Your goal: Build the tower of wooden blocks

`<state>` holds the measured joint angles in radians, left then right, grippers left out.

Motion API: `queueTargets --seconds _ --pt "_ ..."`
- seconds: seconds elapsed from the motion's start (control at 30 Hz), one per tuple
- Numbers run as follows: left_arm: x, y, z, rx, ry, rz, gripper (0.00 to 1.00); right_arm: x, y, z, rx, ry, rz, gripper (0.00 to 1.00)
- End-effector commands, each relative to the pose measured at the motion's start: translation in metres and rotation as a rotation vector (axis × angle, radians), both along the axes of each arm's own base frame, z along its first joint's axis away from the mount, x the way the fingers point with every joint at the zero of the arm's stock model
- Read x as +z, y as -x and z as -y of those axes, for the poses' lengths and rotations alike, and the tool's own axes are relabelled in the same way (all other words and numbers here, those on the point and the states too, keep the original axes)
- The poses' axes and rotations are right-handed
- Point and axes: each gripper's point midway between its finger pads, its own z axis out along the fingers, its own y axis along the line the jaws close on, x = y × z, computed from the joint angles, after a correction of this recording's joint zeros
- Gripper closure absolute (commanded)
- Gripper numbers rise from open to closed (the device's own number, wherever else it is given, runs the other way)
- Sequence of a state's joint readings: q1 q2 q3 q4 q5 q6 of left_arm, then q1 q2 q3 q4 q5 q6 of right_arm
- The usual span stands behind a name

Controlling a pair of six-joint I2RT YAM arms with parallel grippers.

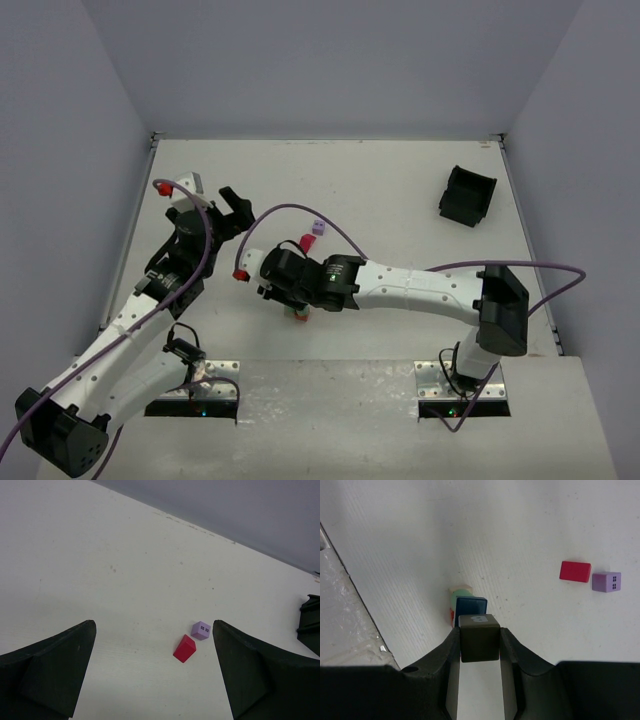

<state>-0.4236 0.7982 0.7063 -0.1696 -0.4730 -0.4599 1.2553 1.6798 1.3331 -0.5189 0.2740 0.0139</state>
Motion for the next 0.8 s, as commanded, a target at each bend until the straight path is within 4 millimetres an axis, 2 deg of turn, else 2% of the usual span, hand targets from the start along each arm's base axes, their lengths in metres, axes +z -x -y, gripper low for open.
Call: queueTargets --seconds 0.0,0.1,0.77 --pt "0.010 -0.004 -0.005 0.033 0.010 0.037 0.00 0.016 -0.006 -0.012 -0.009 -0.090 -0.002 0.90" --pt "0.009 -0.004 -0.009 0.055 0.009 0.035 0.00 0.013 -0.010 -0.014 -0.022 -0.083 0.003 0.86" --pt "0.006 -0.007 -0.006 0.048 0.012 0.026 0.00 0.005 -0.011 -0.022 -0.014 -0.086 -0.020 0.81"
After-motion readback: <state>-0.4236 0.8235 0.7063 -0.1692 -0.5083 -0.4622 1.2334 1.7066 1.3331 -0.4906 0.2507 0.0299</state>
